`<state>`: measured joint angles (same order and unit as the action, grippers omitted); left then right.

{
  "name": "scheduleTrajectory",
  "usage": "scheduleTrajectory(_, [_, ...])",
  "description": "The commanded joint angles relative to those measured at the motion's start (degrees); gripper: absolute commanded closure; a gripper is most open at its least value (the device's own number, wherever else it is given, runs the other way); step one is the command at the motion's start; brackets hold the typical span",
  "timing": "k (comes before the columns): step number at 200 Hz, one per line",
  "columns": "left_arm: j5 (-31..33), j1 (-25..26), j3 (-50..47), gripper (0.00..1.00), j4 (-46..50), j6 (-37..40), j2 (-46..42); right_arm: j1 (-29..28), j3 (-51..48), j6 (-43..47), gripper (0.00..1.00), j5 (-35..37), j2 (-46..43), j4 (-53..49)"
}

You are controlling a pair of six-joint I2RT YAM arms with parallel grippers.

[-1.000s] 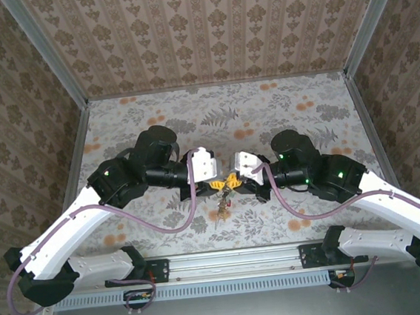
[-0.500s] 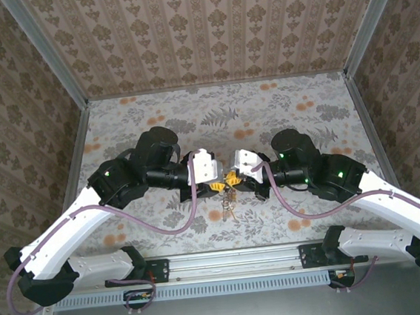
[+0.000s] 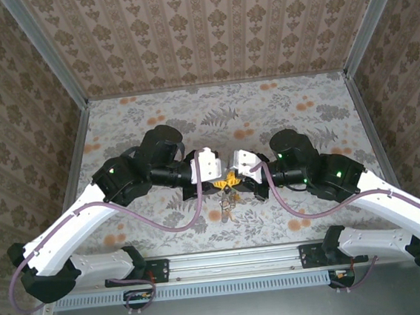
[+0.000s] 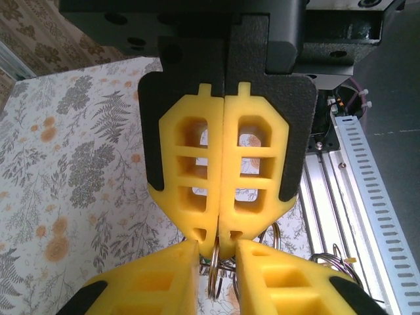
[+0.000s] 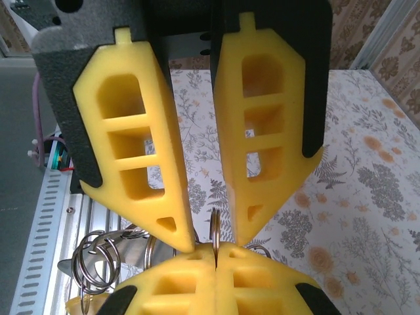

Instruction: Put the keys on the keyring

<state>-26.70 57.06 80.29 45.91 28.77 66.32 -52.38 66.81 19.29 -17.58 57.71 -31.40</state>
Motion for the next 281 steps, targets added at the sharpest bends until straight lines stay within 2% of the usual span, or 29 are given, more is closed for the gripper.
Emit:
scheduleTrajectory(1, [2.4,0.5,1.1,0.82,0.9,1.8,1.3,-0.5,0.7,-1.1,1.0,-4.4,-1.4,7.4])
scheduleTrajectory(26, [1.7,0.4,1.1,1.0,0.2,1.8,1.2,-0.5,-0.1,-1.0,1.0,-5.4,-2.2,8.2])
scheduleTrajectory(86, [-1.8,-0.1,0.3,1.0,-2.7,0.0,-1.4,-0.5,-1.5,-1.0,1.0,-6.2,-3.5,9.1])
scheduleTrajectory(122, [-8.6,-2.1,-2.0,1.0,-8.8,-3.4,-3.9,-0.6,-1.9,-1.4,0.89,-5.9,-3.3,9.1])
scheduleTrajectory(163, [-15.8,-4.8,-5.0,1.0,-15.4,-7.8,-6.7,-0.5,-2.6,-1.7,0.83,-6.7,-4.1,10.3])
scheduleTrajectory(210, [-20.2,-6.6,-9.8,1.0,-24.1,-13.6,-9.9,-0.5,-3.1,-1.9,0.83,-7.8,-4.6,11.3])
scheduleTrajectory(244, [-24.2,-8.8,-14.1,1.0,-33.7,-19.8,-12.3,-0.6,-3.5,-2.2,0.83,-7.7,-5.5,12.3])
scheduleTrajectory(281, [-25.9,-9.3,-15.6,1.0,-37.5,-22.3,-12.9,-0.5,-4.0,-2.6,0.83,-6.9,-6.2,13.2])
